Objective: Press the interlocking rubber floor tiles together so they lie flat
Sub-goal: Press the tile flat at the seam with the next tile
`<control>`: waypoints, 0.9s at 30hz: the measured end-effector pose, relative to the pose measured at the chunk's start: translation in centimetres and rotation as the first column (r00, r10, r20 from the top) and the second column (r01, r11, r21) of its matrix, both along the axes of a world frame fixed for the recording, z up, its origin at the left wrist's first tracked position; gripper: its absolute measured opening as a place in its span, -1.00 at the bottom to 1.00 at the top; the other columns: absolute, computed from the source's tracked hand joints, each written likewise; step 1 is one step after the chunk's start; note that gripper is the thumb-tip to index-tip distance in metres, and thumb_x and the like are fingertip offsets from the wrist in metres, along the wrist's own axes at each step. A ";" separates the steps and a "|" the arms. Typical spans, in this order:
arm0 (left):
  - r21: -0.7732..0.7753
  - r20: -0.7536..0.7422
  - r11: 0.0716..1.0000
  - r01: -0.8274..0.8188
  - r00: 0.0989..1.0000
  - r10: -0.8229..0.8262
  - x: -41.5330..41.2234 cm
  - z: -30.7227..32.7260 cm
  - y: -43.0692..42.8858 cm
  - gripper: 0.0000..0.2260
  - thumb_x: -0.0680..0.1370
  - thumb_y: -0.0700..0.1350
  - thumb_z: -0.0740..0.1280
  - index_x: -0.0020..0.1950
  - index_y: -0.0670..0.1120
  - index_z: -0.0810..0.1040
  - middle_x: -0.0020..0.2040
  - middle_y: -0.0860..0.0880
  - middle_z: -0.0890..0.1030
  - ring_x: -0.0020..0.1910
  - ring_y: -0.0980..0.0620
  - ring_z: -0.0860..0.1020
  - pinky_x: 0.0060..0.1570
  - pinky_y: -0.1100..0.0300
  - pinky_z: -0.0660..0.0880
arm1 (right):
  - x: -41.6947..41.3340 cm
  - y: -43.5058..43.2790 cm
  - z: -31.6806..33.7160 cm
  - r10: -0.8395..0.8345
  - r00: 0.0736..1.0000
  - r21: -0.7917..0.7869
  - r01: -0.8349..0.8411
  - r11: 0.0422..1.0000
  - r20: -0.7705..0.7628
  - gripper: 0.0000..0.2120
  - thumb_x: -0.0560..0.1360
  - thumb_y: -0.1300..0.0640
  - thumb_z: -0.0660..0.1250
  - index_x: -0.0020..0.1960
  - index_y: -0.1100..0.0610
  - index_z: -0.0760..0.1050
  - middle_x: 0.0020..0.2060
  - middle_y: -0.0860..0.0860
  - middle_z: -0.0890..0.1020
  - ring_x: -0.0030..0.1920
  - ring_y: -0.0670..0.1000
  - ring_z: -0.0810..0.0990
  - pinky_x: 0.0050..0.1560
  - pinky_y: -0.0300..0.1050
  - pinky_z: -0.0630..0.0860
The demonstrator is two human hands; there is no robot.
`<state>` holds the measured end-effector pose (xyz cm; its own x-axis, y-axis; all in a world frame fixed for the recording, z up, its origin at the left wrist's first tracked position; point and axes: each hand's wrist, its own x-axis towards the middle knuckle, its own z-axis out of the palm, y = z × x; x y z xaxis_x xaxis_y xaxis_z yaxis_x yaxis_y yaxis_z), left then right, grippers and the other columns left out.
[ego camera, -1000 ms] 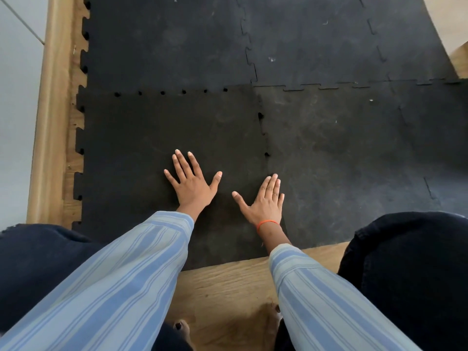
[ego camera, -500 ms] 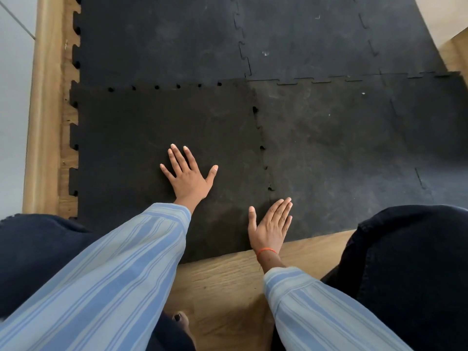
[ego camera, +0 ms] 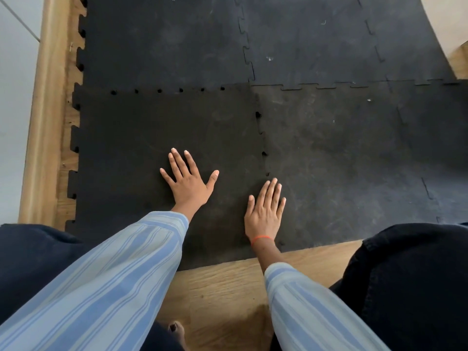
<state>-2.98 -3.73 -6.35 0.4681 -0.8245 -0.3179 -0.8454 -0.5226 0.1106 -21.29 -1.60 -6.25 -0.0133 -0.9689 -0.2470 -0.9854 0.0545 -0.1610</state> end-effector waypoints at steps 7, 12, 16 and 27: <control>0.017 -0.004 1.000 -0.004 1.000 0.004 0.0 0.2 -0.1 -0.12 0.51 0.42 -0.13 0.55 -0.21 -0.22 0.55 -0.29 -0.23 0.54 -0.22 -0.24 0.42 -0.31 -0.16 | 0.5 -7.4 0.1 0.147 0.989 0.081 -0.149 0.986 0.033 -0.36 0.63 -0.12 -0.12 0.54 0.20 -0.26 0.56 0.08 -0.20 0.55 0.03 -0.25 0.51 0.02 -0.27; 0.005 -0.014 1.000 -0.016 1.000 0.016 -0.1 0.3 -0.2 -0.12 0.51 0.42 -0.12 0.55 -0.21 -0.23 0.55 -0.29 -0.24 0.53 -0.21 -0.25 0.42 -0.30 -0.16 | 0.8 -9.5 0.6 0.175 0.982 0.065 -0.179 0.982 0.067 -0.31 0.62 -0.17 -0.09 0.54 0.22 -0.26 0.55 0.10 -0.21 0.55 0.04 -0.25 0.53 0.03 -0.25; -0.005 -0.016 0.999 -0.037 0.999 0.037 -0.1 0.1 -0.3 -0.11 0.50 0.42 -0.10 0.56 -0.21 -0.22 0.55 -0.28 -0.24 0.54 -0.20 -0.25 0.42 -0.30 -0.17 | 1.6 -11.0 0.7 0.269 0.963 0.073 -0.270 0.960 0.026 -0.29 0.60 -0.22 -0.12 0.54 0.20 -0.26 0.55 0.08 -0.23 0.54 0.05 -0.27 0.52 0.03 -0.26; 0.075 -0.069 0.997 0.001 0.998 0.004 0.2 1.3 -1.4 -0.06 0.47 0.46 -0.11 0.55 -0.20 -0.28 0.54 -0.26 -0.32 0.52 -0.19 -0.32 0.42 -0.31 -0.20 | 2.9 -13.6 1.8 0.233 0.972 0.199 -0.235 0.951 0.034 -0.13 0.51 -0.39 -0.10 0.53 0.19 -0.30 0.55 0.05 -0.27 0.54 0.00 -0.30 0.53 0.08 -0.25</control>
<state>-2.76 -5.14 -5.08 0.4443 -0.7965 -0.4102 -0.8363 -0.5329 0.1290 -18.37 -15.18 -4.41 0.2116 -0.8750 -0.4354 -0.9728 -0.1455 -0.1803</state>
